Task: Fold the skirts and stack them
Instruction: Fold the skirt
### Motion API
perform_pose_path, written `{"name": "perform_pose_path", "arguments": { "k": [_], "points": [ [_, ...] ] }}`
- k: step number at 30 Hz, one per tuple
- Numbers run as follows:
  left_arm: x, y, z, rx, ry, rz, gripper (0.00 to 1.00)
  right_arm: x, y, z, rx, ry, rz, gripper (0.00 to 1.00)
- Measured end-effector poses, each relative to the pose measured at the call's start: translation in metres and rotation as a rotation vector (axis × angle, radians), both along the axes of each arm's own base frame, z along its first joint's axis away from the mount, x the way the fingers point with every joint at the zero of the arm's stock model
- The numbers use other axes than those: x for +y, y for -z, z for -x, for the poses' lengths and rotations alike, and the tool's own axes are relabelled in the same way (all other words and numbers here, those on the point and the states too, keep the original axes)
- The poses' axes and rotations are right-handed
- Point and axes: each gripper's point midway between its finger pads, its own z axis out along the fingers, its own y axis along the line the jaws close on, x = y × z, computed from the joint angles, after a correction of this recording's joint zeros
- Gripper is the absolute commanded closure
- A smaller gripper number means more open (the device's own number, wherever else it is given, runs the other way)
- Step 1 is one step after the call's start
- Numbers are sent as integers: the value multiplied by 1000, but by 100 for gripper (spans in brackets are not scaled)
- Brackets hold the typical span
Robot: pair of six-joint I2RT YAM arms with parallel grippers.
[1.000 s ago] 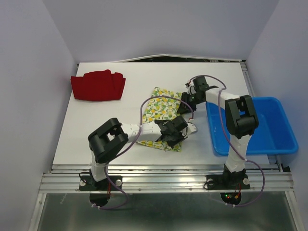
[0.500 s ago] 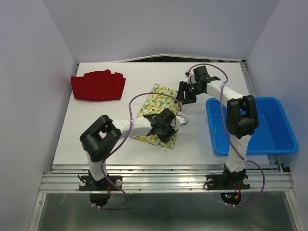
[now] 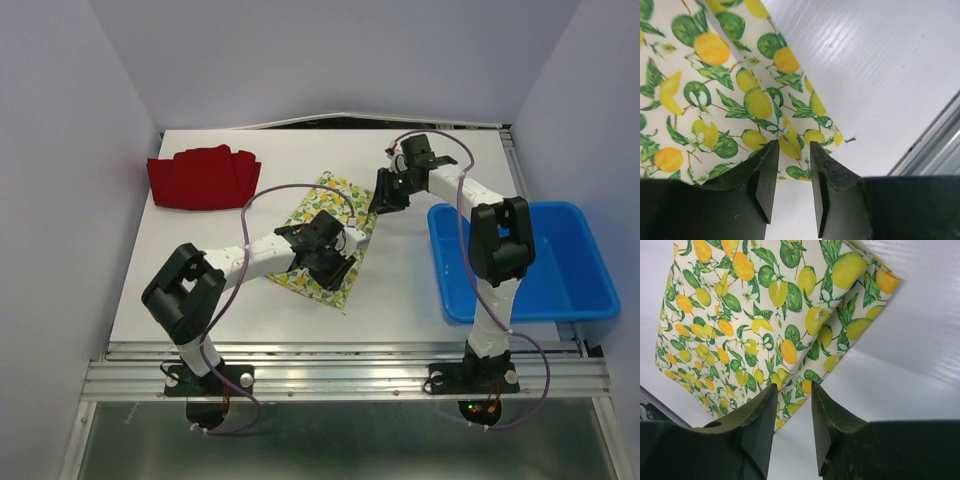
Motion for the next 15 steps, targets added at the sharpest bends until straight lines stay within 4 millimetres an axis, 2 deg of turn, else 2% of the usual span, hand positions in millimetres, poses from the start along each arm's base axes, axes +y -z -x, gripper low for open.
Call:
{"name": "perform_pose_path", "arguments": {
  "k": [2,5,9,12,15],
  "points": [
    [-8,-17,-6,-16,-2,28,57,0,3,1,10,4,-2,67],
    [-31,-58,-29,-91,-15,103,57,-2,13,10,50,18,2,69],
    [-51,-101,-66,-181,-59,171,57,-5,32,26,124,43,13,70],
    [-61,-107,-93,-205,-97,183,57,-6,38,32,157,68,18,69],
    [-65,-83,-115,-187,-130,134,57,-3,39,31,160,83,15,70]
  ]
}}
